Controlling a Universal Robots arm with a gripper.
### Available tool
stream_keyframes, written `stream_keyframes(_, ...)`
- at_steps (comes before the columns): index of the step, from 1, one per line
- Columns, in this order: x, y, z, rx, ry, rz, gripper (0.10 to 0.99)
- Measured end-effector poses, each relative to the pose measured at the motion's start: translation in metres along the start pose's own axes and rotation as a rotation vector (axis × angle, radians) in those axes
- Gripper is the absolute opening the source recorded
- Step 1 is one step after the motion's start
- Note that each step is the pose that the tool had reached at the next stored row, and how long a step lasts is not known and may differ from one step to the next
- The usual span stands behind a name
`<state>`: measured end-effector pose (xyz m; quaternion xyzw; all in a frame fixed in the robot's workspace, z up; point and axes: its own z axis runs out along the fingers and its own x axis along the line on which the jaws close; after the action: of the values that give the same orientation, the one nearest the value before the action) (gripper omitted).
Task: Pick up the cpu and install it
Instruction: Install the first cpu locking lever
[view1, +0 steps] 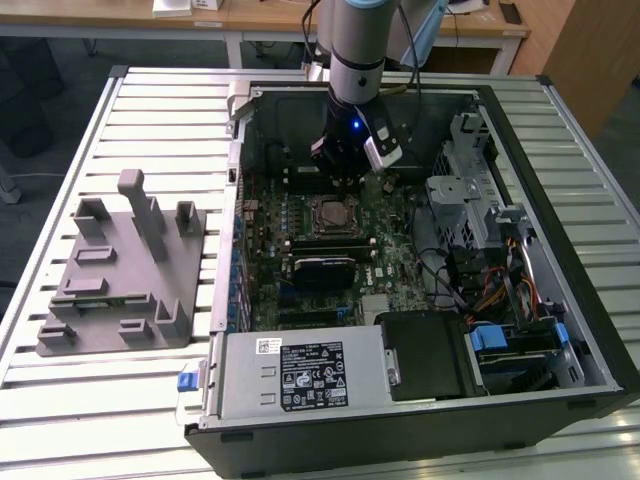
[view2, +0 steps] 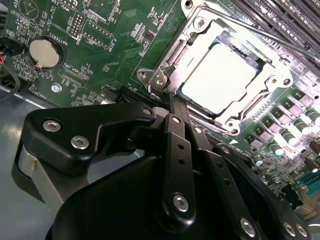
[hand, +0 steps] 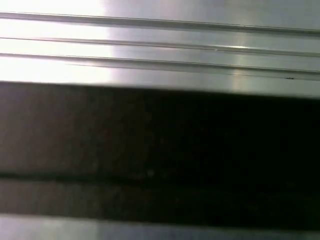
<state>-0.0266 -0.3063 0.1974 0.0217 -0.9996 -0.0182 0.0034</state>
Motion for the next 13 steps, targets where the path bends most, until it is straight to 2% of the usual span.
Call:
stream_keyframes(6, 0.0000, 0.0001, 0.0014, -0.001, -0.0001, 0.000, 0.106)
stream_keyframes(10, -0.0003, 0.0005, 0.0021, -0.025, -0.0020, -0.001, 0.106)
stream_keyframes(13, -0.0002, 0.0005, -0.0002, -0.033, -0.0021, -0.002, 0.106)
